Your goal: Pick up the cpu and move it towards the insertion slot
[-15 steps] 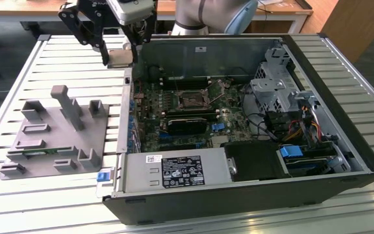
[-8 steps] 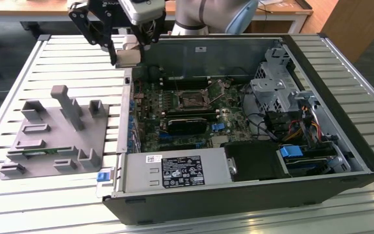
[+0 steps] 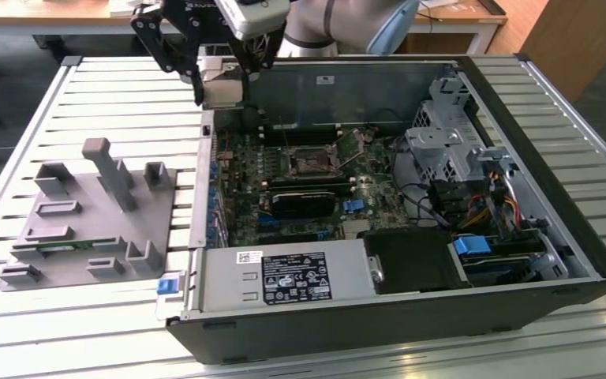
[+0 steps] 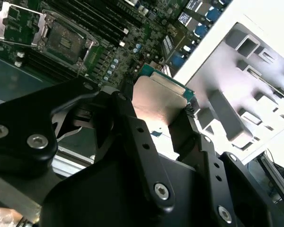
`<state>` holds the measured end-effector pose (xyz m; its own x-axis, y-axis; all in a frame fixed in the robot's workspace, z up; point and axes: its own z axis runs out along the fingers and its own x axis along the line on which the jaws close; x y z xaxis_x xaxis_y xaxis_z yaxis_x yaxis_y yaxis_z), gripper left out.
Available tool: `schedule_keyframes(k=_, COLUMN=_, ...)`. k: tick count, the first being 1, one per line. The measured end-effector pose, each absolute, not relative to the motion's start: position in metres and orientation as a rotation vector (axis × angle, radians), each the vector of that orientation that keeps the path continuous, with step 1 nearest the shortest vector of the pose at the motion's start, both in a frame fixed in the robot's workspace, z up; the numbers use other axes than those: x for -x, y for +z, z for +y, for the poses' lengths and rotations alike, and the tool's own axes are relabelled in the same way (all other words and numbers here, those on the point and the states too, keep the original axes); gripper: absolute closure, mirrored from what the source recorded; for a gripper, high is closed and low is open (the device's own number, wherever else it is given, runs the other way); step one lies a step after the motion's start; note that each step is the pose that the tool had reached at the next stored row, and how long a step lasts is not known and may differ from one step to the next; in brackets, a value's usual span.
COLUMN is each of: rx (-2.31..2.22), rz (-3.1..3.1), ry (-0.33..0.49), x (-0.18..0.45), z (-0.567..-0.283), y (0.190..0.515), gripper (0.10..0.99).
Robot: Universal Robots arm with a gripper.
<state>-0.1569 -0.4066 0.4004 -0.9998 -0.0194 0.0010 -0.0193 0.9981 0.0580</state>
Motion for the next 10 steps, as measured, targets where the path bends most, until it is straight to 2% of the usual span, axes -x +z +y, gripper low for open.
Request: schedule_keyframes(k=10, rx=-0.03, rz=-3.139, ry=-0.091, x=0.123, z=-0.396, y=0.4, gripper=0.541)
